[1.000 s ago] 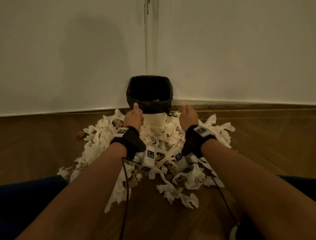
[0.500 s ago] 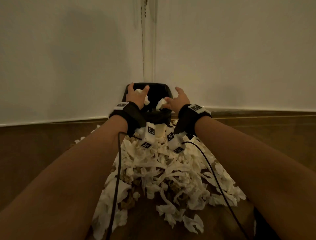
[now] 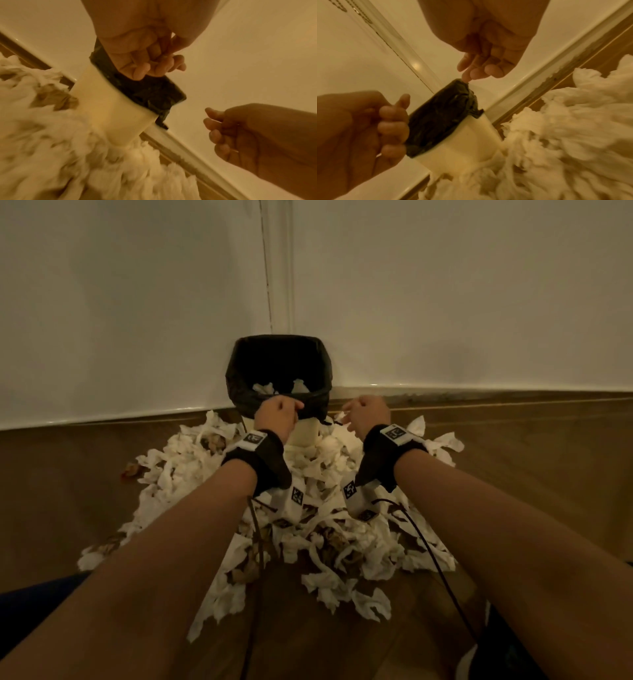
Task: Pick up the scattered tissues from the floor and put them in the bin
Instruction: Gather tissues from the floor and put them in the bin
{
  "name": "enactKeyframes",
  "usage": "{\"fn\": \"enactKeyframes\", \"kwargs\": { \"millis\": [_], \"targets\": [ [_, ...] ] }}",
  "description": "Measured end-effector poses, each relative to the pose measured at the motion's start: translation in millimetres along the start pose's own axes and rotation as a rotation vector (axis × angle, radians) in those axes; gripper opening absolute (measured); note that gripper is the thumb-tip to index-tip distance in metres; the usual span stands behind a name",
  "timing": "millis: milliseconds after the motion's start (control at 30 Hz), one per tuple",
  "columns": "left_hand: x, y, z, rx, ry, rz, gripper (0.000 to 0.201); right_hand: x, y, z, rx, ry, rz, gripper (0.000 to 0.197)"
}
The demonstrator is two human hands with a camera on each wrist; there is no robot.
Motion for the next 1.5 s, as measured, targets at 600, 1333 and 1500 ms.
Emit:
{"fn": "enactKeyframes", "kwargs": {
  "millis": [600, 1333, 1500],
  "targets": [
    [35.6, -71.8, -85.4, -0.673, -0.245, -0.014, 0.010, 47.8, 117.0, 30.9, 0.796, -0.072, 0.027, 0.047],
    [51.2, -91.4, -134.9, -0.941, -0.561, -0.069, 0.025, 38.8, 113.8, 23.5, 0.243, 0.067, 0.087, 0.033],
    [44.4, -92.5, -114.2, -0.585, -0.335, -0.020, 0.005, 34.4, 142.7, 28.4, -0.159, 0.140, -0.225, 0.052]
  ]
}}
Point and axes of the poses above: each hand's wrist, its own x-axis away from the middle knuckle, its own z-axis out of the back of the hand, y = z × x, the point moved 8 cm from there along -x, towards the middle knuckle, and after that the axes turned 4 degrees about -y, right-handed, at the moved point
